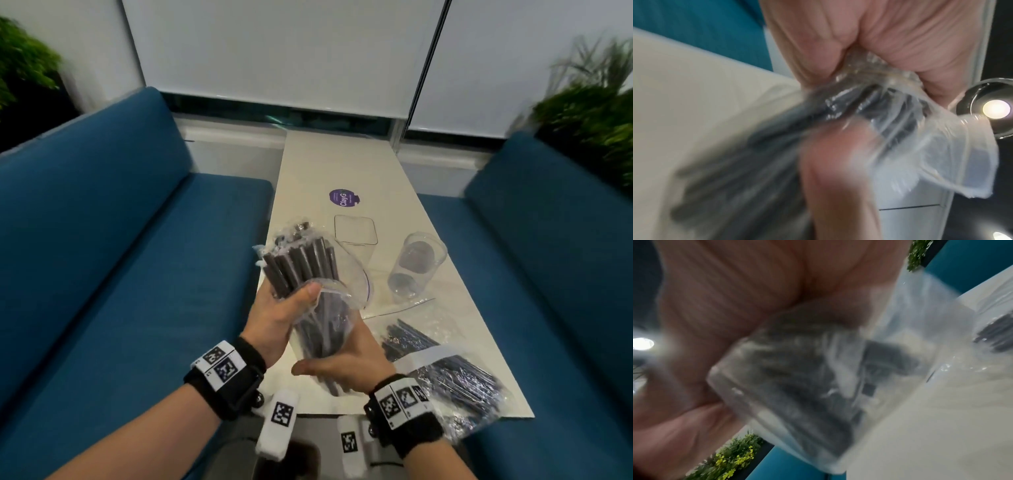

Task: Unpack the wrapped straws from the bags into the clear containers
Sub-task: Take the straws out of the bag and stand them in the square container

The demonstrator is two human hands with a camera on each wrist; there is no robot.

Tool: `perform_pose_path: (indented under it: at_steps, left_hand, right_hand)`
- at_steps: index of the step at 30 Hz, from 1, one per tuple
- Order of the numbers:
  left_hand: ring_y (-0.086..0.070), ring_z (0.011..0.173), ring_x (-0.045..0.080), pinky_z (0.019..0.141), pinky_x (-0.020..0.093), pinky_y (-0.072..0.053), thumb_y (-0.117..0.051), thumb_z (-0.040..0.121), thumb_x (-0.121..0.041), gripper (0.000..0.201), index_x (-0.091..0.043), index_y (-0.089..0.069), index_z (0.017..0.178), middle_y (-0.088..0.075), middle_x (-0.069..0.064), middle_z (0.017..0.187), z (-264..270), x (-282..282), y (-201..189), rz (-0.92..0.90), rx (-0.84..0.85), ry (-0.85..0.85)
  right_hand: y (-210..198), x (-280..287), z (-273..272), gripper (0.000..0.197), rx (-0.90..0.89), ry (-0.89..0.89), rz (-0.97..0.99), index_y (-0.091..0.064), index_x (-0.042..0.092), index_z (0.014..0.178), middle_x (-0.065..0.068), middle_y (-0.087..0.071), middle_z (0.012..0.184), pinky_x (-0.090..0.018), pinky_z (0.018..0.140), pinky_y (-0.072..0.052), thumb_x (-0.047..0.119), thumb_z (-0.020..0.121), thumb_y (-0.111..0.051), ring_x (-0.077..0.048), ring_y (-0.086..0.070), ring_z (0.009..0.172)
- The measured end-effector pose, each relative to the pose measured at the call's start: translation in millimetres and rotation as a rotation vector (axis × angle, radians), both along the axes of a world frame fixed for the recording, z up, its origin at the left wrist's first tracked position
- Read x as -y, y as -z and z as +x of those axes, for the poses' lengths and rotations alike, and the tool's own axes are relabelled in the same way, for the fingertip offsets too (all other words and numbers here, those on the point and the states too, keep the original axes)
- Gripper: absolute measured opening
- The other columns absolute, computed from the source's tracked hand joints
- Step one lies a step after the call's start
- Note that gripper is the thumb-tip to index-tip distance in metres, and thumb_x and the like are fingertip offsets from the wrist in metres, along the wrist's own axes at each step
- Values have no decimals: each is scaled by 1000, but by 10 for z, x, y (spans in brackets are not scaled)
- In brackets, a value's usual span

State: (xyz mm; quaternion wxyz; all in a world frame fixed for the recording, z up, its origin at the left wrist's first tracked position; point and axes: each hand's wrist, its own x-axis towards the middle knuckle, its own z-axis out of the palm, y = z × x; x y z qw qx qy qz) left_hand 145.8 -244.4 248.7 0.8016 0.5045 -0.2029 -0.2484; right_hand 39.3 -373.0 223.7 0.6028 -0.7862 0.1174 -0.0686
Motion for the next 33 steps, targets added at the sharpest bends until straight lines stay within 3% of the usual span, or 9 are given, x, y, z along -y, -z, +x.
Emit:
perform_pose_path:
  at_steps: [6, 11, 13, 16, 18, 21, 27, 31, 33]
  left_hand:
    - [-71, 117, 27, 100, 51, -53, -90, 64, -55, 99, -26, -41, 145, -75, 4, 125, -153, 256, -243, 35, -194, -23]
    - [-65, 113, 24, 107, 44, -43, -45, 103, -23, 32, -30, -47, 134, -75, 8, 120, -82, 244, -398, 43, -81, 9]
    - [-51, 133, 15, 118, 39, -35, -47, 91, -8, 56, -39, -36, 137, -56, 5, 146, -42, 120, -366, 219, 178, -42]
    - [-25, 154, 23, 128, 37, -21, -51, 75, 11, 87, -32, -30, 148, -23, 6, 166, -12, -30, -232, 593, 1178, -208]
    - [-8, 159, 35, 129, 48, -10, -45, 79, 14, 92, -29, -23, 157, -12, 11, 169, -31, -4, -252, 683, 1896, -187]
    - [12, 159, 33, 127, 55, 8, -51, 87, 1, 93, -31, -10, 164, 1, 5, 171, -53, 219, -354, 820, 2225, -4]
    - [-37, 146, 38, 119, 72, -16, -66, 84, -33, 66, -26, -46, 147, -59, 7, 142, 219, 626, -410, 915, 2091, -113]
    - [-61, 115, 33, 101, 59, -45, -85, 68, -41, 77, -20, -51, 134, -67, 7, 122, 362, 918, -640, 623, 1532, -241]
    - [-66, 106, 29, 90, 52, -54, -94, 60, -35, 83, -15, -55, 131, -68, 6, 118, 383, 1108, -846, 452, 1229, -217]
  right_hand:
    - [-71, 81, 93, 64, 53, 167, 50, -63, 27, 117, -4, -79, 105, -44, 91, -63, -2, 65, -88, -18, -77, 101]
    - [-150, 473, 34, 40, 138, 130, 208, -76, 14, 102, -13, -81, 99, -39, 82, -62, 2, 65, -84, -28, -78, 94]
    - [-147, 663, 0, 40, 124, 125, 231, -78, 16, 101, -13, -81, 101, -48, 87, -60, 5, 64, -85, -32, -78, 98]
    - [-223, 864, -17, 44, 130, 72, 223, -77, 17, 107, -15, -80, 107, -59, 97, -57, 7, 66, -86, -34, -76, 104]
    - [-305, 895, -12, 50, 163, -35, 174, -72, 17, 117, -10, -79, 115, -53, 97, -59, 6, 70, -87, -27, -75, 111]
    - [-411, 788, 15, 64, 138, -183, -62, -60, 22, 132, 5, -72, 123, -32, 100, -57, -4, 78, -83, -8, -67, 124]
    - [-702, 1065, -127, 72, 43, -165, 82, -51, 36, 143, -5, -57, 148, -49, 106, -54, 56, 79, -79, -24, -61, 132]
    - [-1033, 1434, -135, 87, 151, -205, 304, -49, 11, 150, -22, -53, 152, -53, 116, -43, 59, 81, -72, -35, -52, 142]
    - [-1284, 1537, -45, 74, 152, -135, 51, -60, 22, 133, -10, -67, 132, -38, 106, -52, 39, 62, -74, -10, -62, 127]
